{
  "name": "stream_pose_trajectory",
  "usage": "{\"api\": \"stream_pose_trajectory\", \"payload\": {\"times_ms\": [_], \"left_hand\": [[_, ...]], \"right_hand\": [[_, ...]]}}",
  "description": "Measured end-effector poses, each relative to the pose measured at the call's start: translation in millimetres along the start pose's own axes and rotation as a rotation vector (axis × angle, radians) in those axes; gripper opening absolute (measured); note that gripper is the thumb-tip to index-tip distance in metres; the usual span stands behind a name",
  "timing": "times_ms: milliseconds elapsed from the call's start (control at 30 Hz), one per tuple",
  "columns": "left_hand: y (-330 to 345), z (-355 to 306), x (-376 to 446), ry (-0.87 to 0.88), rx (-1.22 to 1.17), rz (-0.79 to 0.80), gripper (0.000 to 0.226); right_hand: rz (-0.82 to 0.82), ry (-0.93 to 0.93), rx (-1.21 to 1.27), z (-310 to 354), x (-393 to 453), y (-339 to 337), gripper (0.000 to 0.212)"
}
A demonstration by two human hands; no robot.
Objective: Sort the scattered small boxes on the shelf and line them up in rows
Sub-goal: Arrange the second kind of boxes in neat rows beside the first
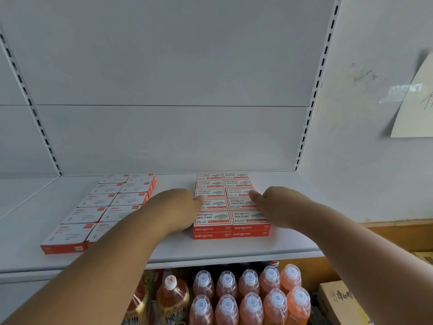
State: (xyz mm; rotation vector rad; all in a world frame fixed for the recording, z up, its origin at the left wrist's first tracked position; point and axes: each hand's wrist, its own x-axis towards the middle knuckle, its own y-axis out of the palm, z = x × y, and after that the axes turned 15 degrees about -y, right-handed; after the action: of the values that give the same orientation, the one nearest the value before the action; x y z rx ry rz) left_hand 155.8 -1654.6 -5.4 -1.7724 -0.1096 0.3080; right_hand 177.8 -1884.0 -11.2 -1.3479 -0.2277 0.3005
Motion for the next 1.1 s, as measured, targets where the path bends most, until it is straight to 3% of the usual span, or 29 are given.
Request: {"api": "stream_pose_trajectory", "payload": {"times_ms": [100, 267, 400, 600, 667, 1100], "left_hand": [[1.0, 7.5, -5.9, -0.008, 0.005, -0.055, 0.055], [5.5, 25.5, -29.0, 0.022, -0.053, 0.003, 0.067], [12.7, 27.0, -45.8, 0.072, 0.023, -0.155, 0.061], [21.6, 23.4, -54.8, 0.186, -0.071, -0.3, 0.032], [25.4, 23.3, -53.1, 0.208, -0.068, -0.345, 0.039], [31.6, 23.8, -49.5, 0.24, -0.069, -0.354, 0.045]], "right_hand": [[-0.039, 0.012, 0.004, -2.9, -4.3, -0.4, 0.065], [-0.068, -0.027, 0.067, -11.0, -26.4, 9.6, 0.071], [-0.213, -0.173, -0.04, -14.7, -48.2, 18.3, 0.078], [-0.259, -0.276, -0.102, -13.6, -54.6, 23.4, 0.062], [-0.279, -0.288, -0.114, -12.8, -55.3, 24.4, 0.06], [-0.264, -0.338, -0.204, -9.4, -56.2, 25.7, 0.056]]}}
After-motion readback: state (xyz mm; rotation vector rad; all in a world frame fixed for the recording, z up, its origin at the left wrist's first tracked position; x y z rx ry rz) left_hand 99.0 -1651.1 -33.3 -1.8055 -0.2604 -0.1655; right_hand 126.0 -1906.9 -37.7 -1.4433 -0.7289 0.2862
